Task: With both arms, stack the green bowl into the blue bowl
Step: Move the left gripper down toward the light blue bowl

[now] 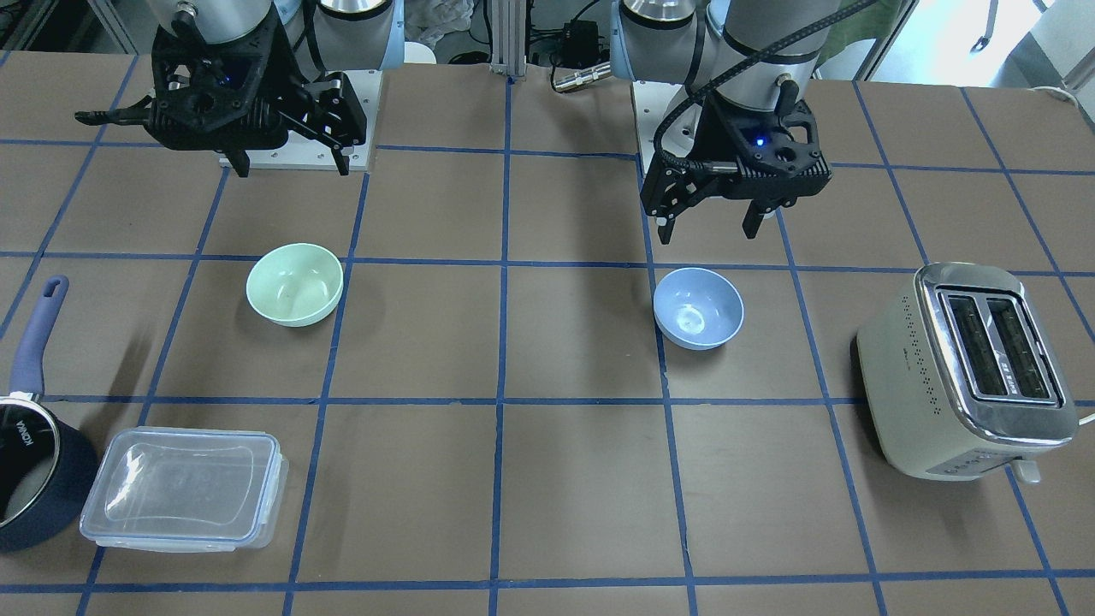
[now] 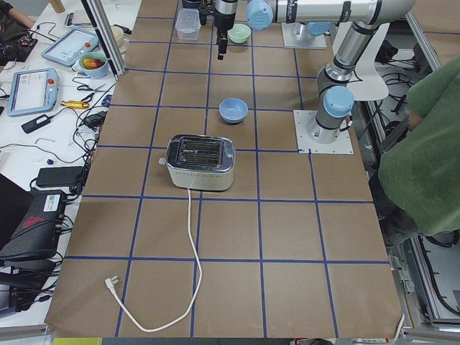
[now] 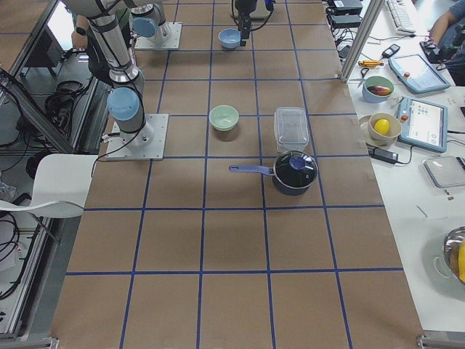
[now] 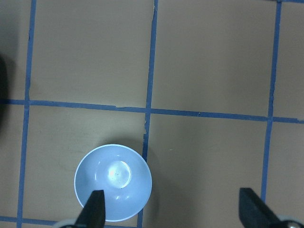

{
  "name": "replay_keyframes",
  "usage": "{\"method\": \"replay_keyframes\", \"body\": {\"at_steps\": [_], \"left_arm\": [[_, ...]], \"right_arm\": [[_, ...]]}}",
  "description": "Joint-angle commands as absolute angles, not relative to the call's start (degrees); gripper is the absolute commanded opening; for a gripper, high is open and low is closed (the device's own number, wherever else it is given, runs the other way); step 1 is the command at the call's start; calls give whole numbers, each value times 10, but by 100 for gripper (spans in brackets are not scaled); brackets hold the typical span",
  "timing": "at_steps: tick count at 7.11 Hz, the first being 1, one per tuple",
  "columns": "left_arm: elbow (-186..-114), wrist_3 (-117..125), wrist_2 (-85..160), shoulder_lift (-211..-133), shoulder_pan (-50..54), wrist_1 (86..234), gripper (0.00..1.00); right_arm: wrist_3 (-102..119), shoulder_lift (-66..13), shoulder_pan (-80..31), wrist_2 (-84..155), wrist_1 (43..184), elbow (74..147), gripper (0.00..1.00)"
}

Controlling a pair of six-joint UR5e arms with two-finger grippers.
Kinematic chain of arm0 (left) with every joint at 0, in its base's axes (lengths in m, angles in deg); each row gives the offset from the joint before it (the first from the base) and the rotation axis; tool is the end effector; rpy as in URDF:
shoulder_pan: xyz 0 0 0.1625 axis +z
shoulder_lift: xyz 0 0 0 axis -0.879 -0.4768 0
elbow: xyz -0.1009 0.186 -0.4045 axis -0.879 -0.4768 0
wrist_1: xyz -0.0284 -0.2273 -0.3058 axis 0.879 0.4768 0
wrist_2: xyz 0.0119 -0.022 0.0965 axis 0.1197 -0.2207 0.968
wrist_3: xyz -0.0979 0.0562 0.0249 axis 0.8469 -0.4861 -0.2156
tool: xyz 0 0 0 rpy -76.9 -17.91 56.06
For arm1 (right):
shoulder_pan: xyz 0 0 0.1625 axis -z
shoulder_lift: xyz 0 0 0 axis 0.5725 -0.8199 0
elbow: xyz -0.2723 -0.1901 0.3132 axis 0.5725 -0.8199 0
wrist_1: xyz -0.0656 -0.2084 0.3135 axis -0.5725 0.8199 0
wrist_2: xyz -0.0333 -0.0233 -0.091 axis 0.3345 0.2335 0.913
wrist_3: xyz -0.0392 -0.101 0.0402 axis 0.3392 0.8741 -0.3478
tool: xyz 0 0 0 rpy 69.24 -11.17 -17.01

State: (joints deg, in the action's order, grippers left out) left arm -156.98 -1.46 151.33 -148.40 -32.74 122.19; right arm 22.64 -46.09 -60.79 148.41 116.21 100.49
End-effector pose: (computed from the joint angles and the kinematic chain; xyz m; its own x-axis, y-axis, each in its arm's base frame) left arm -0.1614 -0.4292 0.4920 -0.9957 -0.0918 -0.0149 -0.0888 0.9859 -0.1417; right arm 0.1778 -0.4359 0.5383 -0.9984 -0.0573 0.0014 -0.0571 0.9958 0.0717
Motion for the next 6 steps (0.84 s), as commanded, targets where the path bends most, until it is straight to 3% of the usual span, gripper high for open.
{"method": "replay_keyframes", "body": {"at_steps": [1, 6], "left_arm": [[-1532, -16, 1514, -1482, -326, 1294, 100], [-1548, -15, 1515, -1488, -328, 1298, 100]], "right_arm": [[227, -464, -608, 1485, 1166, 1009, 100], [226, -461, -608, 1483, 1166, 1007, 100]]}}
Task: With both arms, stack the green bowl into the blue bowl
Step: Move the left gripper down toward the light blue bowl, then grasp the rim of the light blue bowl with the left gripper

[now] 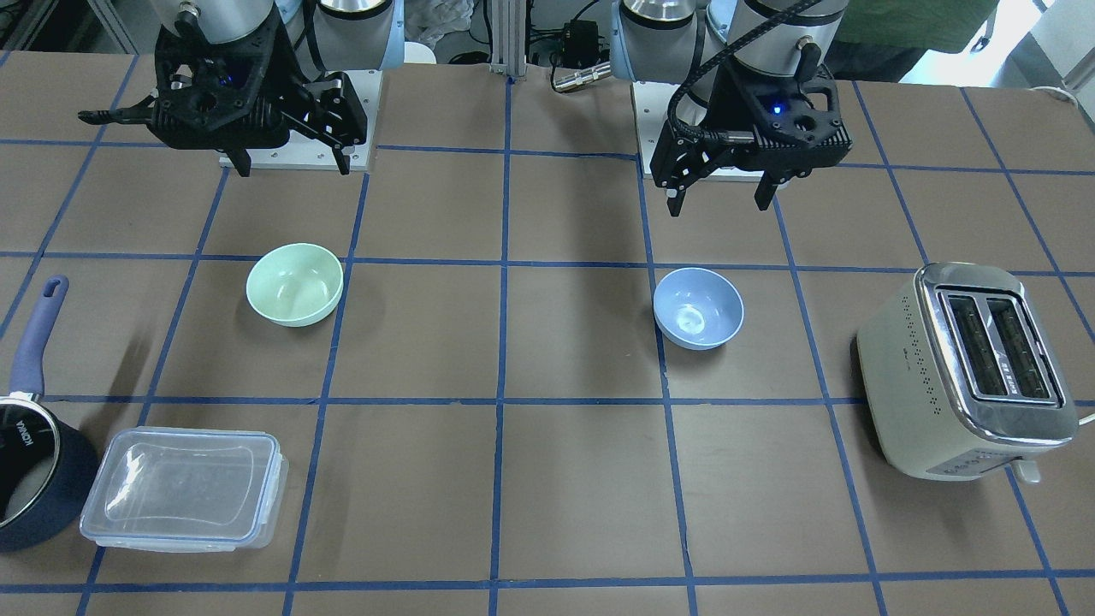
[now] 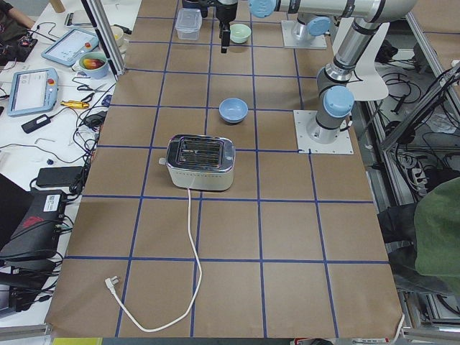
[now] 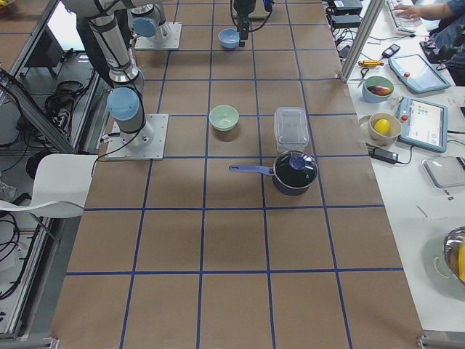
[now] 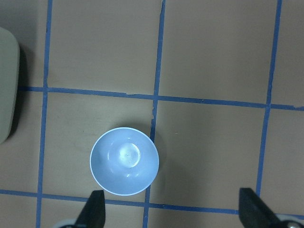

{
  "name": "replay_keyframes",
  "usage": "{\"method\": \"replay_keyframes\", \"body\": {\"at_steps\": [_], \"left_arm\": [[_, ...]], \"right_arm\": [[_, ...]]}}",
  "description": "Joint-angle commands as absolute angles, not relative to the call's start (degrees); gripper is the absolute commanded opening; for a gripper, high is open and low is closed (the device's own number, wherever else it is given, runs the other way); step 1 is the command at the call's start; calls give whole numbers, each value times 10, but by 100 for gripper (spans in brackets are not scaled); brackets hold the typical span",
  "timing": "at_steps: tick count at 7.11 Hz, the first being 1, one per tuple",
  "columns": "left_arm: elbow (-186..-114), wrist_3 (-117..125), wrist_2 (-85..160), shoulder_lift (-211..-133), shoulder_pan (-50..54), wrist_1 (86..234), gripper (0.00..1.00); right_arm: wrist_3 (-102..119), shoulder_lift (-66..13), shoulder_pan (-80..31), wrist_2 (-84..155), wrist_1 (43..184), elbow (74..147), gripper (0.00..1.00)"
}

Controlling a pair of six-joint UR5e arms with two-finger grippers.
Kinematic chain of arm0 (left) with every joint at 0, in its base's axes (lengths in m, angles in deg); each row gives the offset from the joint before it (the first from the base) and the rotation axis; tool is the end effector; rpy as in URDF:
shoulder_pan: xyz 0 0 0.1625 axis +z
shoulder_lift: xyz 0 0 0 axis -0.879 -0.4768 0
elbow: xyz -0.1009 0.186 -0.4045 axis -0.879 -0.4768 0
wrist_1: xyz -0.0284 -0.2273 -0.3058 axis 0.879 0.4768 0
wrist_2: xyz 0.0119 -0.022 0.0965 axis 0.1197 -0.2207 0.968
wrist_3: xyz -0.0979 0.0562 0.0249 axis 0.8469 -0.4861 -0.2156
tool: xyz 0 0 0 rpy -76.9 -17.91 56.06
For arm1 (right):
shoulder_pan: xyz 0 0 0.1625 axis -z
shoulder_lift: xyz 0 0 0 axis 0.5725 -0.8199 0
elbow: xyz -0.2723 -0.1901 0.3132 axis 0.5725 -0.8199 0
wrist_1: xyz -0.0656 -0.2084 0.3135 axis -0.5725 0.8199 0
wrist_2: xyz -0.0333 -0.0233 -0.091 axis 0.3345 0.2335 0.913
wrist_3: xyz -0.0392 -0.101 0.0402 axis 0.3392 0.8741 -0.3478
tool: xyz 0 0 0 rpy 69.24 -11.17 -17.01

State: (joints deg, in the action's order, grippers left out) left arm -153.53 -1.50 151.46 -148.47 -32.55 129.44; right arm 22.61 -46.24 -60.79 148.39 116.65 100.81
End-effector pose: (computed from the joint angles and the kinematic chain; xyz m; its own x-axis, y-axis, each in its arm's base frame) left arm -0.1593 -0.4241 0.5056 -0.9952 -0.0932 -0.0283 -0.0908 0.9930 -0.0758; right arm 0.1778 -0.4354 0.5377 -0.9984 -0.0568 0.0009 -0.0566 0.9961 0.0670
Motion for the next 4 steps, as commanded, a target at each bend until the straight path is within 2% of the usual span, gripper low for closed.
{"method": "replay_keyframes", "body": {"at_steps": [1, 4], "left_arm": [[-1595, -6, 1514, -1492, -330, 1287, 100], [-1837, -13, 1514, -1524, -323, 968, 100]], "right_arm": [[226, -461, -608, 1483, 1167, 1006, 100], [226, -460, -608, 1482, 1167, 1006, 100]]}}
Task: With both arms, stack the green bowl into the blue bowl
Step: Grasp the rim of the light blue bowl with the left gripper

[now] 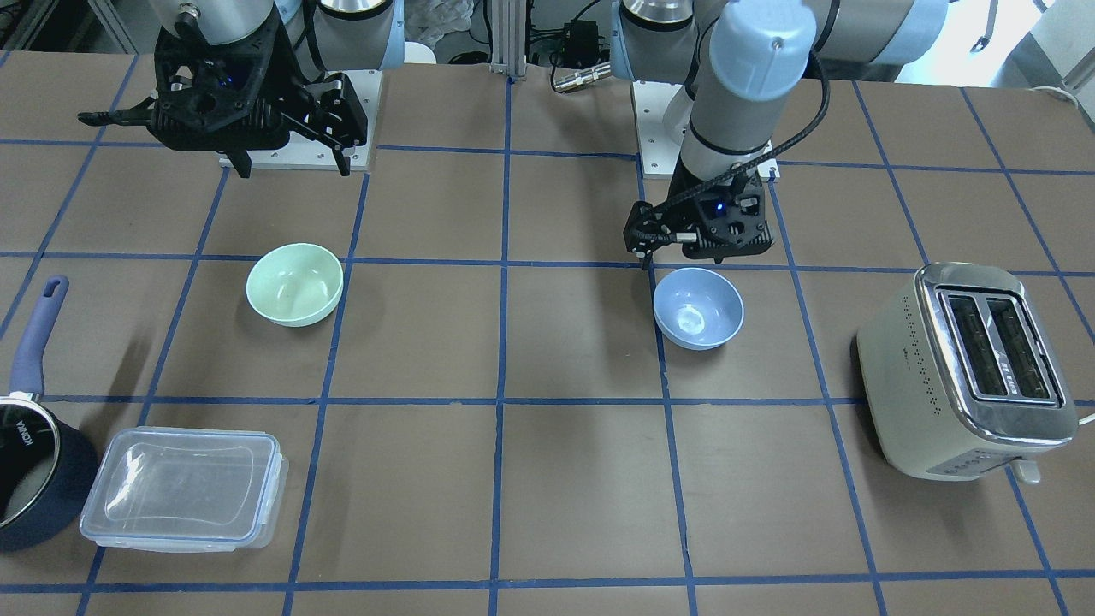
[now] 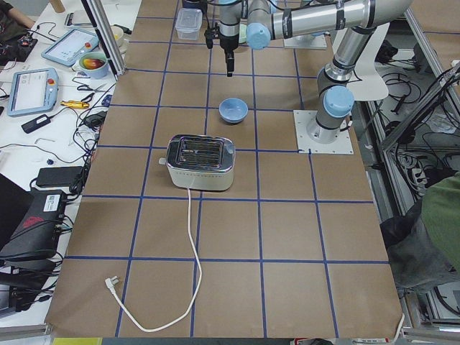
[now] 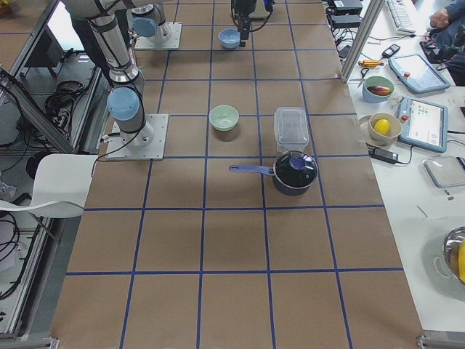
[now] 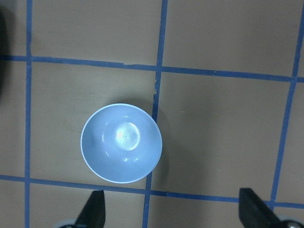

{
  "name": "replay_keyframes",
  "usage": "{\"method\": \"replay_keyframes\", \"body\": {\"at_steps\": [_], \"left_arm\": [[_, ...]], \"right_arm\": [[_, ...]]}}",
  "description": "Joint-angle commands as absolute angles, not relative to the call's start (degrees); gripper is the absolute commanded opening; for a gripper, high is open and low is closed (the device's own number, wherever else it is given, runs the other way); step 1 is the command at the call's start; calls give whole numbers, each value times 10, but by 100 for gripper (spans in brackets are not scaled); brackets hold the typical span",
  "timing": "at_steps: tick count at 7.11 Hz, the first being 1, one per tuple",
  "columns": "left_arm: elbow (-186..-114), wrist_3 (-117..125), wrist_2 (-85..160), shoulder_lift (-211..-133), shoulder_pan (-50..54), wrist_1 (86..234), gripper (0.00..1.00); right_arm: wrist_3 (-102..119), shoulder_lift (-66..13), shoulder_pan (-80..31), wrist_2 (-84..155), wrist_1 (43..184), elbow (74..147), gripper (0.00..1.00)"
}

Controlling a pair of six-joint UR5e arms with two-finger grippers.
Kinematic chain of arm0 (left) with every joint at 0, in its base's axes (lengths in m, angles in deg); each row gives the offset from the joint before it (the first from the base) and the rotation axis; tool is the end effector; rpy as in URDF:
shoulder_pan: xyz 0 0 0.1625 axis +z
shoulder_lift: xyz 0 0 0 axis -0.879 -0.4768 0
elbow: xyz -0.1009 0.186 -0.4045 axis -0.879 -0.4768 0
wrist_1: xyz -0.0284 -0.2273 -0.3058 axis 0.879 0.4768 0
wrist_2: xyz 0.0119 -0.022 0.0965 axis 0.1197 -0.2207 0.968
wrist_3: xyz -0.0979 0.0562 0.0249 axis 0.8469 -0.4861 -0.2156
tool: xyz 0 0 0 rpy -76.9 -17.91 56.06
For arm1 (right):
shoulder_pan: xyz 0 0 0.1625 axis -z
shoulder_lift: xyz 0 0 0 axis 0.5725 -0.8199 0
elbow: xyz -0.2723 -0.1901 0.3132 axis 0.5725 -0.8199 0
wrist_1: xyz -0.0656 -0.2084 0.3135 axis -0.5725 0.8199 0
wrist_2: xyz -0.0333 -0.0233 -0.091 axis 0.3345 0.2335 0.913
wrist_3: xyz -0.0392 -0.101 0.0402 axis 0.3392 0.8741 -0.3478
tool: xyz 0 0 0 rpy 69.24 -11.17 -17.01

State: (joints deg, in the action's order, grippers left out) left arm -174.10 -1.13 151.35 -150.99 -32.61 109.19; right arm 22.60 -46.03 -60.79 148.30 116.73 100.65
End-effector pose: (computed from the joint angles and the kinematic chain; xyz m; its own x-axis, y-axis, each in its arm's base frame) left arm -0.1588 -0.4083 0.3613 -0.9947 -0.0969 -0.0343 -0.0960 0.9950 -0.0269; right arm 0.1782 -0.4372 0.5374 -0.9984 -0.0565 -0.0007 -0.0564 0.9962 0.0665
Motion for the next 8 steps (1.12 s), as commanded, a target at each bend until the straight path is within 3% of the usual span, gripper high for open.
{"method": "replay_keyframes", "body": {"at_steps": [1, 5, 6, 7, 8], "left_arm": [[-1872, -3, 1514, -1540, -323, 909, 100], [-1878, -2, 1514, -1583, -324, 897, 100], [-1879, -2, 1514, -1590, -325, 891, 95], [-1879, -2, 1514, -1598, -326, 890, 53], [-1881, -2, 1514, -1602, -328, 888, 5]], "right_arm": [[225, -460, -609, 1482, 1167, 1006, 100], [225, -460, -609, 1482, 1167, 1007, 100], [225, -460, -609, 1482, 1168, 1007, 100], [227, -457, -606, 1482, 1171, 1008, 100], [251, -446, -572, 1488, 1169, 1013, 100]]}}
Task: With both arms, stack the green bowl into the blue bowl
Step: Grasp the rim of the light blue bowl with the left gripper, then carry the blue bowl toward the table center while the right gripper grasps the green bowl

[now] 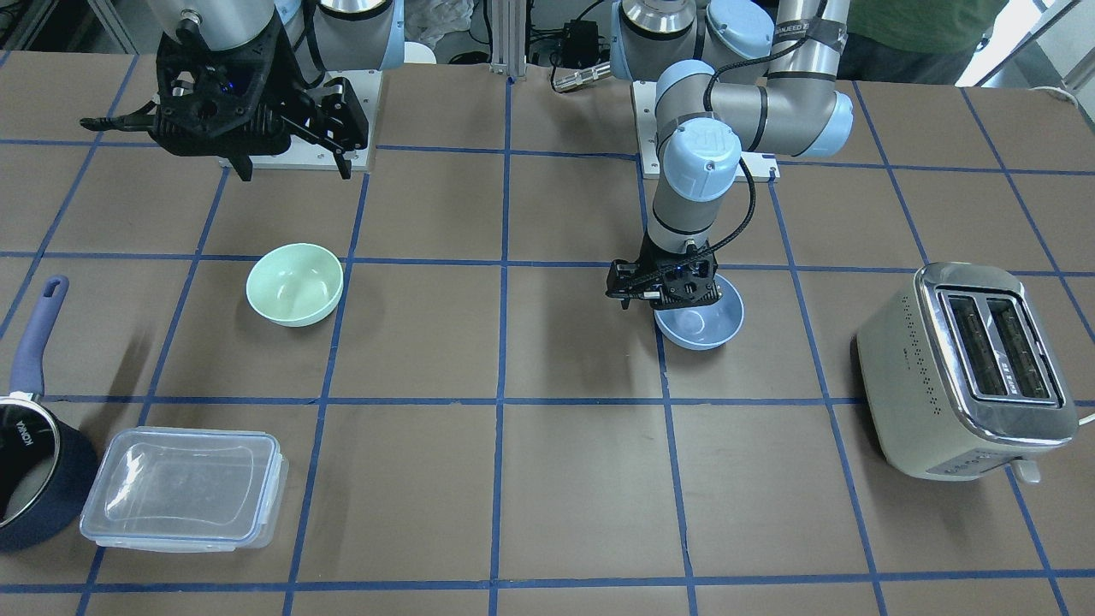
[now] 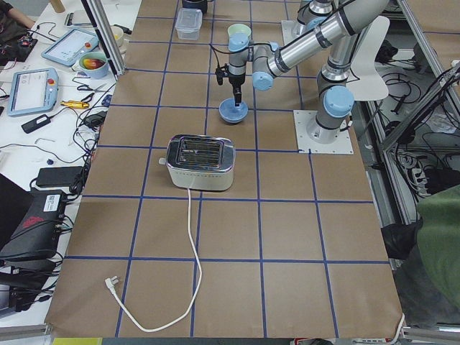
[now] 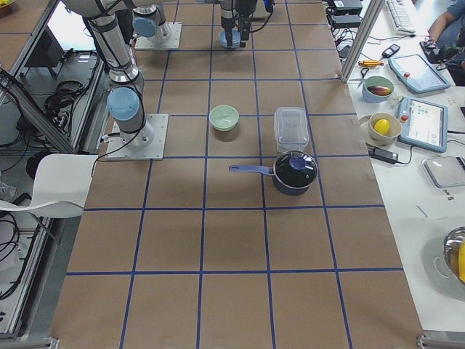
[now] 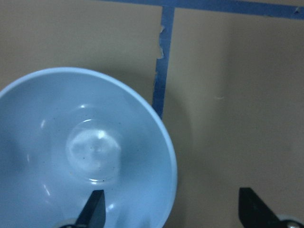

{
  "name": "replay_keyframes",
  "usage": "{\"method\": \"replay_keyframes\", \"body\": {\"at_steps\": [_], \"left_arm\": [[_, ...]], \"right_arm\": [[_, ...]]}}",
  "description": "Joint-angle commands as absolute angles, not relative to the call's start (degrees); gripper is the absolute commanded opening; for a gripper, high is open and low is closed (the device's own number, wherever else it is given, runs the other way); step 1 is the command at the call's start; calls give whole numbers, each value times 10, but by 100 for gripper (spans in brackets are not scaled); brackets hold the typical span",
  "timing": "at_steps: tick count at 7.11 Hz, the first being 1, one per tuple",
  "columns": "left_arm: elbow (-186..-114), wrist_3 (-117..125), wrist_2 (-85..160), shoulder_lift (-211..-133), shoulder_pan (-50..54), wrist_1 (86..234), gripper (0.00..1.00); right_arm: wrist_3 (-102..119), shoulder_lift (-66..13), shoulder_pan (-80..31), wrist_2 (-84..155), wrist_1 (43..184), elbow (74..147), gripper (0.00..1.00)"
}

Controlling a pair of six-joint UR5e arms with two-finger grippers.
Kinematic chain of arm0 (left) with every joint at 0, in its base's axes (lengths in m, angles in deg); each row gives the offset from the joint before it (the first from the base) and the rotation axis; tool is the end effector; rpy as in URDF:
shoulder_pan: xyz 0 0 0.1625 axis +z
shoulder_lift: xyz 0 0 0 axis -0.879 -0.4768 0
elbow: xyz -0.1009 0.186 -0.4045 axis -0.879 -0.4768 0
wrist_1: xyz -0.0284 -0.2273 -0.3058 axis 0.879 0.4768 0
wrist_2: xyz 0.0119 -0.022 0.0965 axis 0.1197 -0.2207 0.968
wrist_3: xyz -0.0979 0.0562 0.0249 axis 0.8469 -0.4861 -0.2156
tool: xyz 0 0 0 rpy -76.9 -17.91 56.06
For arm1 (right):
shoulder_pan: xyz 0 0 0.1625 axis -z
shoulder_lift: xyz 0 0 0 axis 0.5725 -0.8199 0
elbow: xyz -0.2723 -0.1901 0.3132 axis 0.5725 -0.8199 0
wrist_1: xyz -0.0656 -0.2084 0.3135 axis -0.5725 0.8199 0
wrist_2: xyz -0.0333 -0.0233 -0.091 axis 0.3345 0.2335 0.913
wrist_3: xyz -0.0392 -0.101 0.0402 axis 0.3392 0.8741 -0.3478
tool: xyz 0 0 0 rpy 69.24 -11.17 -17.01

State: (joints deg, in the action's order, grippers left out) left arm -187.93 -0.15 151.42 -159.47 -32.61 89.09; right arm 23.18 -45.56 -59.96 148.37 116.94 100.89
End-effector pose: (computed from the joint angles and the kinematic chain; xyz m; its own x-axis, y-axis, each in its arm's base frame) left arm -0.1575 -0.3920 0.2404 -0.9928 -0.1125 -0.0422 -0.1130 0.9935 0.0102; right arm 0.1719 -0.4428 0.5321 -0.9986 -0.0522 0.0002 -0.0520 0.9958 0.0752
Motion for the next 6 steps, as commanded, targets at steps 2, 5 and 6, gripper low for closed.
{"method": "replay_keyframes", "body": {"at_steps": [2, 5, 6], "left_arm": [[-1878, 5, 1514, -1600, -331, 871, 0], [-1813, 147, 1506, -1613, -393, 857, 0], [-1769, 230, 1503, -1645, -443, 863, 0]], "right_arm": [[339, -442, -452, 1485, 1166, 1027, 100], [399, -446, -393, 1486, 1231, 1104, 100], [401, -444, -393, 1487, 1241, 1145, 97]]}}
